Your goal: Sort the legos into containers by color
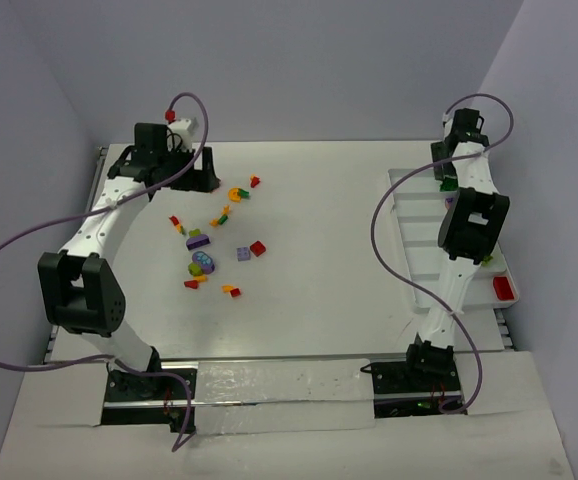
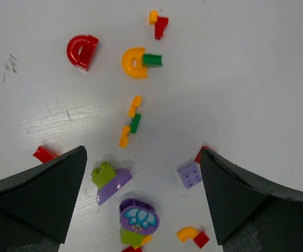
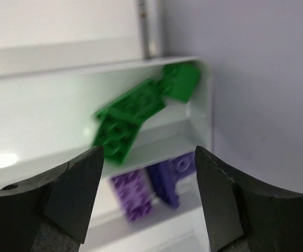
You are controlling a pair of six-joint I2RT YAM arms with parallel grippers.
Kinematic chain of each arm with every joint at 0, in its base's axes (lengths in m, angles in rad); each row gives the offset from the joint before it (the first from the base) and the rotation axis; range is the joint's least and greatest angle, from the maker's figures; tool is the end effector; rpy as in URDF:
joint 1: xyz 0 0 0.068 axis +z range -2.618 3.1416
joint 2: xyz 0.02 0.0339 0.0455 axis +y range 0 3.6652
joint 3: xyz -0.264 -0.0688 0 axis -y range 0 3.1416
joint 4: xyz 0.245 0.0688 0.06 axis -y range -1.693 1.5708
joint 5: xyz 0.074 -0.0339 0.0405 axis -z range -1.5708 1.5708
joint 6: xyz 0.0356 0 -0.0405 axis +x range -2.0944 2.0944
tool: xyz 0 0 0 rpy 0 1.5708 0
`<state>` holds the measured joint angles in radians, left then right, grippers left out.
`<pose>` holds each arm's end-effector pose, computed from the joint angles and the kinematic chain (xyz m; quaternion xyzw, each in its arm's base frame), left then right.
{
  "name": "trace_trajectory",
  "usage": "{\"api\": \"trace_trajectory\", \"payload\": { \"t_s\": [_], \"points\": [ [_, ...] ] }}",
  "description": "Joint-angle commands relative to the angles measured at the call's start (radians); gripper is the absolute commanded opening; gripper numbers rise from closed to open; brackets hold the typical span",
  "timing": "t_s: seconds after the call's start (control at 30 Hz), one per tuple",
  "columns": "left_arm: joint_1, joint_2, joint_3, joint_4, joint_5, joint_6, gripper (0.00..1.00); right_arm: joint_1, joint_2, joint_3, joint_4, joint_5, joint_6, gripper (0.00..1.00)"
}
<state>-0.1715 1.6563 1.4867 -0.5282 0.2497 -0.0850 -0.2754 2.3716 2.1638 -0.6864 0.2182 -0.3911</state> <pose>0.3703 -0.0731 0.3246 0.0915 0.8961 -0.1656 0.4016 0.5077 -0.1515 0.2206 -0.0181 0.9382 -0.2050 0.2782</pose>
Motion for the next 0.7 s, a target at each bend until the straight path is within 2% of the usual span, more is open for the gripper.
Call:
{"api": "trace_trajectory", "payload": {
  "t_s": [0.0,0.03,0.1,0.17,0.3,0.37,0.47,0.67],
  "points": [
    [0.044,-0.097,-0.062,-0.093,0.16,0.206,0.97,0.081,-0.261,-0.046,-0.038,-0.106,0.04,0.85],
    [0.045,-0.109,-0.083,-0.117,0.158,0.249,0.95,0.102,-0.286,-0.058,-0.06,-0.128,0.052,0.87],
    [0.046,-0.127,-0.11,-0.147,0.137,0.278,0.91,0.142,-0.342,-0.079,-0.09,-0.181,0.072,1.0],
    [0.046,-0.137,-0.151,-0.144,0.107,0.299,0.89,0.169,-0.394,-0.105,-0.111,-0.212,0.093,1.0],
    [0.046,-0.139,-0.235,-0.105,0.069,0.431,0.83,0.246,-0.53,-0.287,-0.086,-0.327,0.127,1.0],
    [0.048,-0.1,-0.222,-0.124,0.064,0.513,0.75,0.268,-0.578,-0.355,-0.077,-0.363,0.143,1.0],
    [0.059,-0.042,-0.201,-0.138,0.078,0.629,0.68,0.315,-0.629,-0.432,-0.071,-0.416,0.155,1.0],
    [0.079,0.046,-0.136,-0.144,0.116,0.821,0.67,0.351,-0.681,-0.538,-0.057,-0.499,0.178,1.0]
  ]
}}
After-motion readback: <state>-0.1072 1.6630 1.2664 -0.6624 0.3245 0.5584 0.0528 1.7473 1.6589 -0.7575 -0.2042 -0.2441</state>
